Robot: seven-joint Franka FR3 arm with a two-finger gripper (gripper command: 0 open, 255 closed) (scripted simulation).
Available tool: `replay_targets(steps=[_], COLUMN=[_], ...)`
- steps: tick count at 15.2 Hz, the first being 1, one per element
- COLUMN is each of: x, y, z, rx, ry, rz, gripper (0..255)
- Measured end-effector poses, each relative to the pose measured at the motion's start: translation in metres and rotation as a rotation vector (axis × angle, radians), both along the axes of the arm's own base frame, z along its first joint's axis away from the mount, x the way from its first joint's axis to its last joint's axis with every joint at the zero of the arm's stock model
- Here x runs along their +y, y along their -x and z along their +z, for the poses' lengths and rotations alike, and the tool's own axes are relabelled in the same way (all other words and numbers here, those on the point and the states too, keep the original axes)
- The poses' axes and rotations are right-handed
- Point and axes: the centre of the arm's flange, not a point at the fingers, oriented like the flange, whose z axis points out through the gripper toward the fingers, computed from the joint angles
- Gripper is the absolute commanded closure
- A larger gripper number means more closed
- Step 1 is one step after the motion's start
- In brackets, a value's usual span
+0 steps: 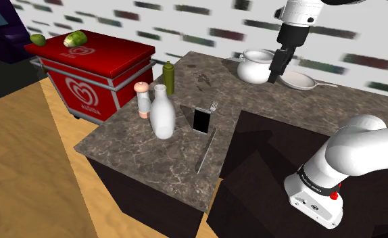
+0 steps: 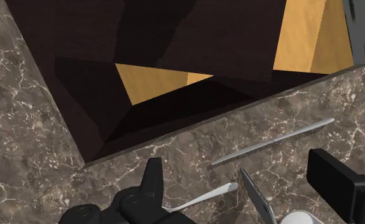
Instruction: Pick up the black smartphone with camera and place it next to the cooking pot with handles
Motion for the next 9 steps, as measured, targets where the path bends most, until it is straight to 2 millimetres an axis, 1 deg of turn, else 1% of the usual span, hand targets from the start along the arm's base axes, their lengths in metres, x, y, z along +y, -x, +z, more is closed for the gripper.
replay_targets(steps=[1, 3, 6, 9], x=[0.0, 0.008, 0.028, 0.047], y=[0.0, -0.009, -0.03, -0.053], z=[0.0, -0.009, -0.027, -0.05], rx=[0.0, -0.009, -0.031, -0.056], ry=[0.0, 0.002, 0.007, 0.012], rz=[0.0, 0.008, 0.028, 0.048], gripper=[0, 0, 0, 0])
